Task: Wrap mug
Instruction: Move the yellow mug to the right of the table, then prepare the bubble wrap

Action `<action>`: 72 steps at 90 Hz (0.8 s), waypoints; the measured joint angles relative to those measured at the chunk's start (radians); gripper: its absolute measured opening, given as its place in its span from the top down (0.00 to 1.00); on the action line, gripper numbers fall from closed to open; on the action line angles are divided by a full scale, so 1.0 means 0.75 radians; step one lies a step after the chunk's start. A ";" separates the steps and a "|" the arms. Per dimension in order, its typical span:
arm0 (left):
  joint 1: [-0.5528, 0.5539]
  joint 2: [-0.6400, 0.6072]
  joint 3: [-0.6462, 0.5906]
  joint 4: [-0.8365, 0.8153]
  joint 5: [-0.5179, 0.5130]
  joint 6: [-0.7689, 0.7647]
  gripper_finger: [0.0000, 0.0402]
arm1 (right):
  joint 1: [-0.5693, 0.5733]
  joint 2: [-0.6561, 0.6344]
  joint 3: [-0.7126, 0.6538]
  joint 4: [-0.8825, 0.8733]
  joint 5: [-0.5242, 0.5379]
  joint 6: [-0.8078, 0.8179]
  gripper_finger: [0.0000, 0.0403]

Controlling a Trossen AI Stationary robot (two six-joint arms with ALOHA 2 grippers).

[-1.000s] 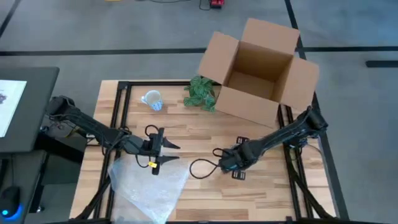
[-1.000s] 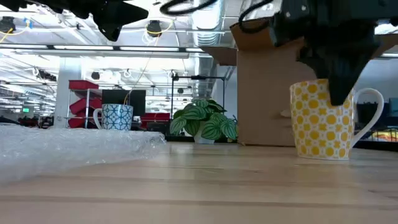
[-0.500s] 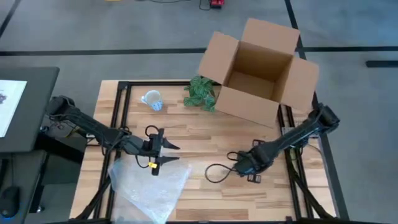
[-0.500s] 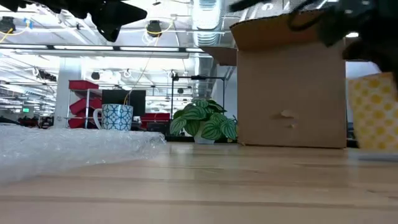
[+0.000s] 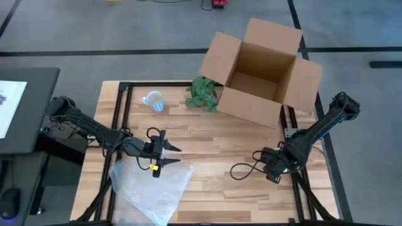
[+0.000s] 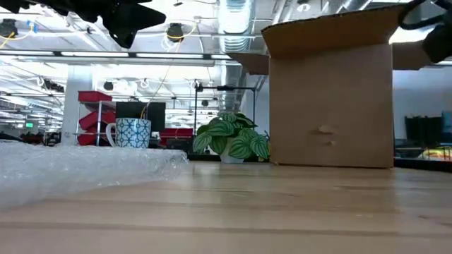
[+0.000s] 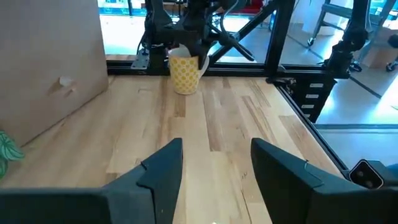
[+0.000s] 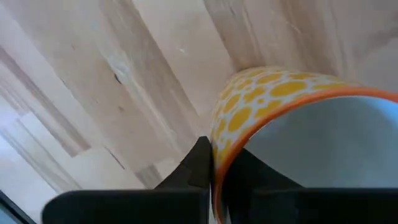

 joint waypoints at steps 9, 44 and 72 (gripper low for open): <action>0.000 0.000 0.000 0.000 0.000 -0.002 0.58 | -0.017 0.013 0.001 0.000 -0.008 0.017 0.95; 0.000 -0.001 0.000 -0.025 0.001 -0.013 0.58 | -0.107 0.019 0.187 -0.186 -0.015 -0.058 0.70; 0.001 -0.001 0.001 -0.155 0.001 -0.223 0.58 | -0.227 0.039 0.474 0.013 0.038 -0.259 0.69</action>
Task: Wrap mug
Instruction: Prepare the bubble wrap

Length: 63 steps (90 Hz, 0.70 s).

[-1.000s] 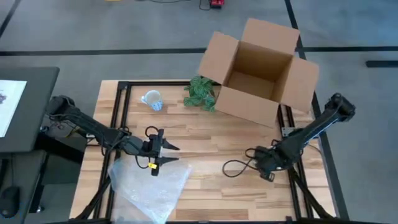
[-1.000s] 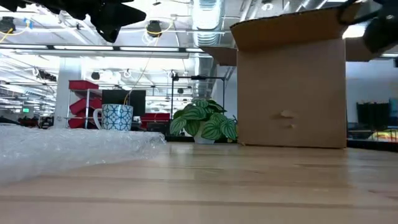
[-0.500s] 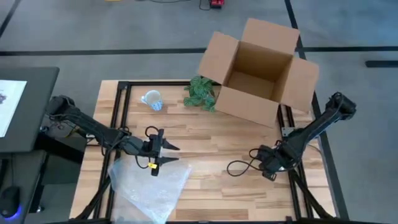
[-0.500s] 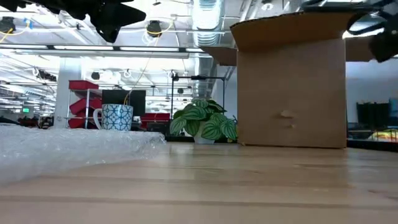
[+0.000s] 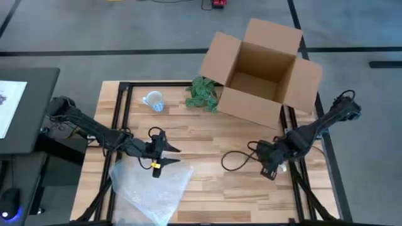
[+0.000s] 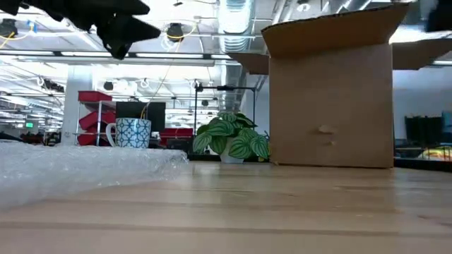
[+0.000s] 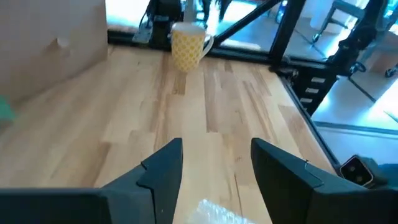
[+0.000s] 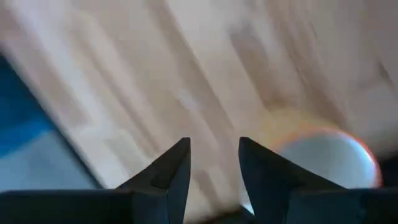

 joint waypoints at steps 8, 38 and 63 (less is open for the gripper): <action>-0.006 0.000 0.003 -0.089 0.004 -0.084 0.58 | -0.054 0.048 0.002 0.316 0.019 -0.213 0.69; -0.098 -0.001 0.266 -0.890 0.023 -0.665 0.58 | -0.232 0.515 0.074 0.912 -0.125 -0.808 0.69; 0.218 -0.001 0.291 -1.443 0.039 -0.896 0.67 | -0.264 0.766 0.161 0.902 -0.148 -0.957 0.69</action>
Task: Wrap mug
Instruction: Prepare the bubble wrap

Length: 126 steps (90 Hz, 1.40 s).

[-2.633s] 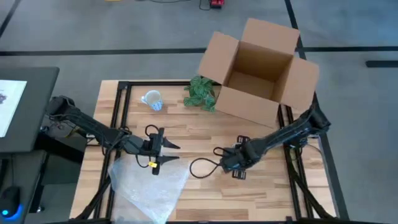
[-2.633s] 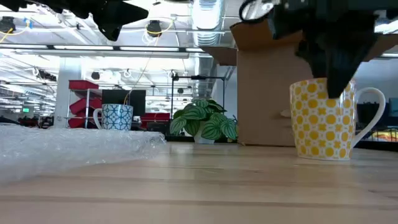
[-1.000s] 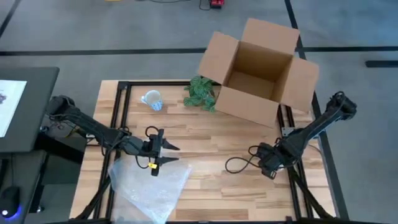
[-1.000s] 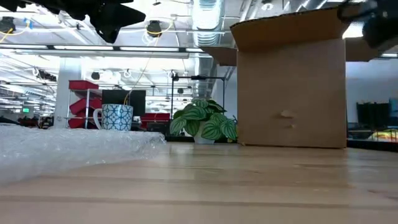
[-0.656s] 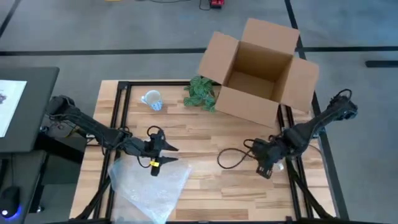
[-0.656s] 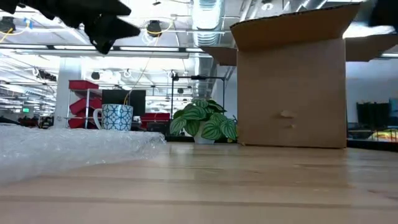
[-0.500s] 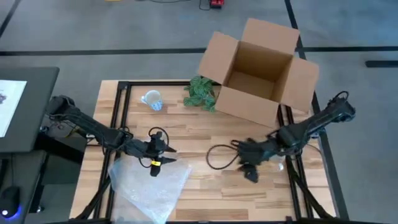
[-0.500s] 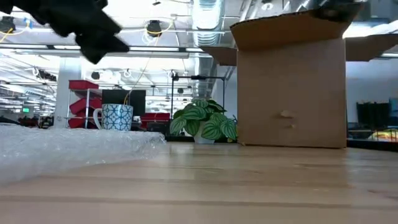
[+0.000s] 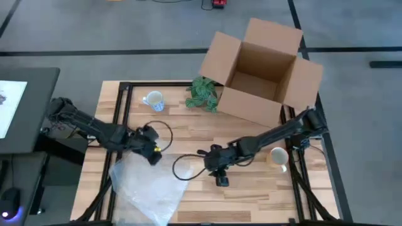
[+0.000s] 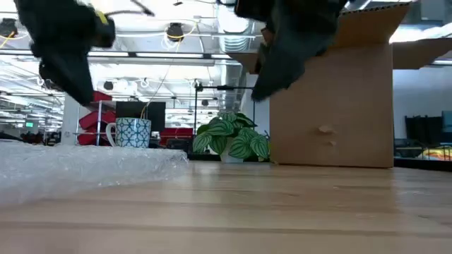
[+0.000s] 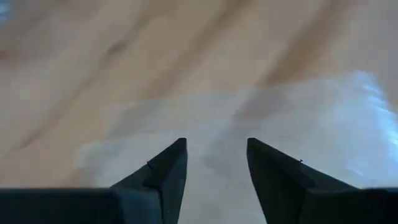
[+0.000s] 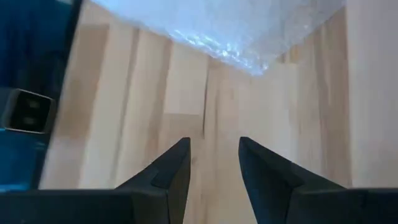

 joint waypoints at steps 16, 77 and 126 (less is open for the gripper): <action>0.256 0.000 -0.056 -0.015 0.129 0.194 0.71 | 0.031 0.005 0.001 -0.038 -0.019 0.000 0.69; 0.527 0.001 -0.406 0.241 0.406 0.360 0.62 | 0.075 -0.004 0.002 0.007 -0.009 0.000 0.69; 0.437 -0.012 -0.250 0.165 0.493 0.367 0.99 | 0.068 -0.004 0.001 0.007 -0.007 0.000 0.69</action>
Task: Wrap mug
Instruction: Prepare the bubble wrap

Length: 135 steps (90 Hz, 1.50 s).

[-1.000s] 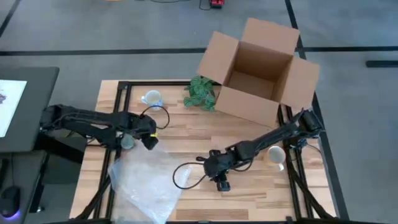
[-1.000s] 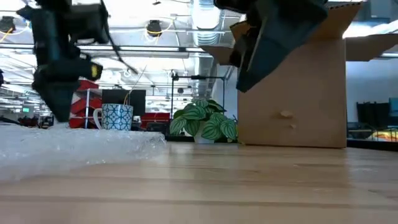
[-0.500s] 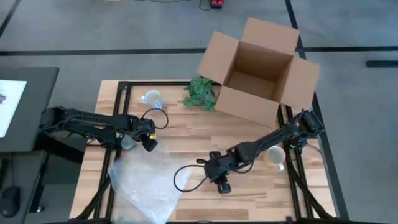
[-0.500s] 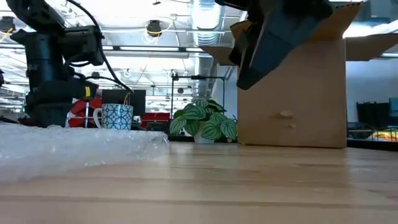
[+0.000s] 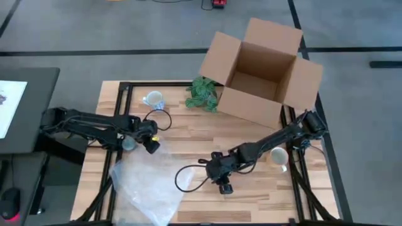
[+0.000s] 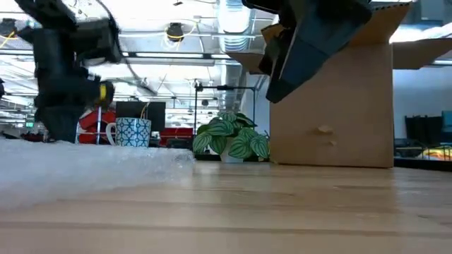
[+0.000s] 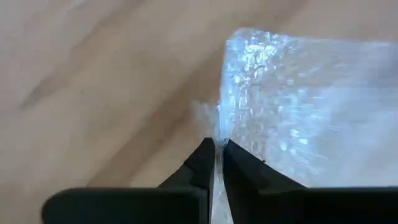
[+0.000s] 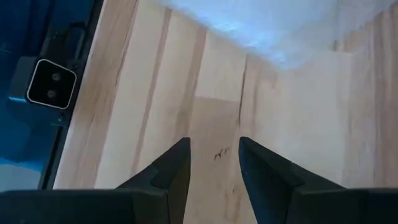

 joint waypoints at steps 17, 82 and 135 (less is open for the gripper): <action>-0.136 0.000 0.319 -0.237 -0.044 -0.006 1.00 | 0.000 0.000 -0.001 0.001 0.000 0.000 0.69; -0.458 0.086 0.989 -0.081 -0.273 0.148 1.00 | 0.001 -0.104 -0.001 -0.258 0.076 0.048 0.69; -0.403 0.670 0.907 1.417 0.261 0.390 0.75 | 0.223 -0.538 -0.001 -0.695 0.773 0.366 0.69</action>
